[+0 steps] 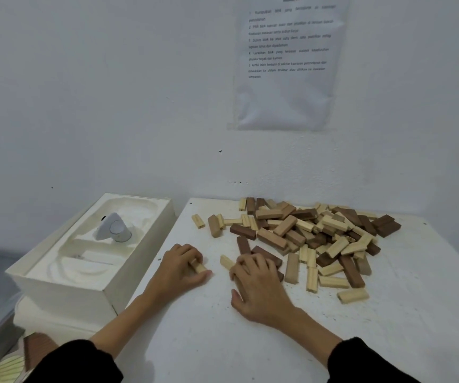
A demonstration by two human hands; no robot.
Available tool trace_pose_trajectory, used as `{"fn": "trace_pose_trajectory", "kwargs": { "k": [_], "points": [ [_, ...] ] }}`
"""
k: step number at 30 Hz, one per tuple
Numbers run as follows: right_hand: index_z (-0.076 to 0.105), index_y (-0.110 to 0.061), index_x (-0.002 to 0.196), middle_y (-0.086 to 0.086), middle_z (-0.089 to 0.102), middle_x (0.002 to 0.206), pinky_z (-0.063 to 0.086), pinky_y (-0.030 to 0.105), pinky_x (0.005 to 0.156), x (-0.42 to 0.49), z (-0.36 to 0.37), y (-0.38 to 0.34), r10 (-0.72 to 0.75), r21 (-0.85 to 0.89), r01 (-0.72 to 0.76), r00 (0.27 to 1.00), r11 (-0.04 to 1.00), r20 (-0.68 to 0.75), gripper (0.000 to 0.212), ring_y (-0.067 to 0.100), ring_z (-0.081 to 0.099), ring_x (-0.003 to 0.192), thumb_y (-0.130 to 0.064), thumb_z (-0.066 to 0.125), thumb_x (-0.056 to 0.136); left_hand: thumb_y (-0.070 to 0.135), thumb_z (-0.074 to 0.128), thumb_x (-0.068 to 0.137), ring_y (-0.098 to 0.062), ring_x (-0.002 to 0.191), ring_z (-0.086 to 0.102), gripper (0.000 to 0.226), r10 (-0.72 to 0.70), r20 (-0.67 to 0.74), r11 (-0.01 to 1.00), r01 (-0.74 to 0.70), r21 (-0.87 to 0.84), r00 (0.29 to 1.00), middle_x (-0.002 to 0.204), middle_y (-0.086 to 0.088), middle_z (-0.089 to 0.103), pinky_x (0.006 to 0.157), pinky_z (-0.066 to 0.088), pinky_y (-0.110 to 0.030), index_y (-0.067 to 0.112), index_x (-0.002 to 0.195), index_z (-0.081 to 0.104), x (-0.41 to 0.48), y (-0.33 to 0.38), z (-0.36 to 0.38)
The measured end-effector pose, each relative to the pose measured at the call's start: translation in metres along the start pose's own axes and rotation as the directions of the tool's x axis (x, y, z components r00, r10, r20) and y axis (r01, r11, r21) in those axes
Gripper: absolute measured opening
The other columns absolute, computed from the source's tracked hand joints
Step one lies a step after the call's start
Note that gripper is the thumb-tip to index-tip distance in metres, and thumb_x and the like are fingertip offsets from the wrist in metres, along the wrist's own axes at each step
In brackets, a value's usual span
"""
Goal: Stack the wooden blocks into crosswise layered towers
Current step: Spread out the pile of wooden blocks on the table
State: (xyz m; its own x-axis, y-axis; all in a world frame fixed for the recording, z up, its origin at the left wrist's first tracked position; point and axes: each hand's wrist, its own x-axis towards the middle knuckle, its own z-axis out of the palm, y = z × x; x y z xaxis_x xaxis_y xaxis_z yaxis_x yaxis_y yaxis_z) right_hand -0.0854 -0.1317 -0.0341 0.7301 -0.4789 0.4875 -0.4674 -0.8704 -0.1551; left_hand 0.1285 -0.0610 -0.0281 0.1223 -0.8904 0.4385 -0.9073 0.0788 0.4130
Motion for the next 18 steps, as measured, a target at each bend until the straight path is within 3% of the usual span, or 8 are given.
{"fn": "trace_pose_trajectory", "kwargs": {
  "k": [5, 8, 11, 13, 16, 18],
  "points": [
    [0.047, -0.024, 0.093, -0.005, 0.047, 0.091, 0.035, 0.030, 0.067, 0.001, -0.009, -0.002, -0.003, -0.001, 0.003, 0.999, 1.000, -0.033, 0.029, 0.014, 0.042, 0.082, -0.038, 0.052, 0.067, 0.059, 0.060, 0.073, -0.009, 0.076, 0.047, 0.038, 0.057, -0.035, 0.998, -0.057, -0.005, 0.998, 0.081, 0.015, 0.056, 0.065, 0.039, -0.025, 0.021, 0.080, 0.061, 0.001, 0.005, 0.000],
    [0.054, -0.027, 0.097, 0.000, 0.051, 0.096, 0.041, 0.034, 0.069, -0.001, -0.008, 0.005, 0.177, -0.071, -0.182, 0.981, 0.981, -0.073, 0.043, 0.019, 0.048, 0.088, -0.055, 0.052, 0.065, 0.059, 0.059, 0.075, -0.005, 0.077, 0.042, 0.039, 0.116, 0.006, 0.993, -0.116, 0.032, 0.993, 0.082, 0.013, 0.057, 0.066, 0.037, -0.025, 0.022, 0.084, 0.060, 0.004, 0.009, 0.003],
    [0.061, -0.030, 0.108, 0.007, 0.061, 0.107, 0.049, 0.046, 0.073, 0.000, -0.011, 0.023, 0.371, -0.160, -0.368, 0.928, 0.916, -0.008, 0.067, 0.031, 0.056, 0.104, -0.076, 0.040, 0.064, 0.065, 0.052, 0.077, -0.006, 0.087, 0.043, 0.050, 0.181, 0.128, 0.979, -0.191, 0.074, 0.975, 0.096, 0.009, 0.058, 0.075, 0.034, -0.021, 0.025, 0.105, 0.062, 0.014, 0.017, 0.007],
    [0.064, -0.031, 0.107, 0.005, 0.064, 0.105, 0.050, 0.044, 0.070, -0.003, -0.012, 0.033, 0.367, -0.224, -0.349, 0.930, 0.910, 0.039, 0.068, 0.030, 0.060, 0.100, -0.079, 0.036, 0.068, 0.069, 0.045, 0.080, -0.007, 0.091, 0.042, 0.058, 0.238, 0.210, 0.961, -0.261, 0.090, 0.948, 0.103, 0.006, 0.054, 0.078, 0.031, -0.017, 0.029, 0.119, 0.061, 0.021, 0.022, 0.010],
    [0.063, -0.032, 0.102, 0.002, 0.063, 0.095, 0.046, 0.038, 0.066, -0.004, -0.015, 0.036, 0.313, -0.219, -0.303, 0.950, 0.928, 0.015, 0.057, 0.025, 0.059, 0.091, -0.074, 0.039, 0.071, 0.074, 0.032, 0.085, -0.005, 0.091, 0.039, 0.061, 0.300, 0.270, 0.934, -0.339, 0.114, 0.915, 0.105, 0.005, 0.053, 0.077, 0.035, -0.022, 0.031, 0.116, 0.062, 0.025, 0.019, 0.011],
    [0.061, -0.032, 0.101, 0.001, 0.059, 0.091, 0.044, 0.034, 0.066, -0.004, -0.016, 0.035, 0.296, -0.157, -0.293, 0.955, 0.943, -0.005, 0.053, 0.023, 0.055, 0.088, -0.072, 0.044, 0.070, 0.070, 0.035, 0.088, -0.004, 0.091, 0.040, 0.050, 0.370, 0.265, 0.894, -0.419, 0.158, 0.890, 0.104, 0.006, 0.054, 0.076, 0.035, -0.021, 0.033, 0.112, 0.058, 0.023, 0.014, 0.012]
  ]
}}
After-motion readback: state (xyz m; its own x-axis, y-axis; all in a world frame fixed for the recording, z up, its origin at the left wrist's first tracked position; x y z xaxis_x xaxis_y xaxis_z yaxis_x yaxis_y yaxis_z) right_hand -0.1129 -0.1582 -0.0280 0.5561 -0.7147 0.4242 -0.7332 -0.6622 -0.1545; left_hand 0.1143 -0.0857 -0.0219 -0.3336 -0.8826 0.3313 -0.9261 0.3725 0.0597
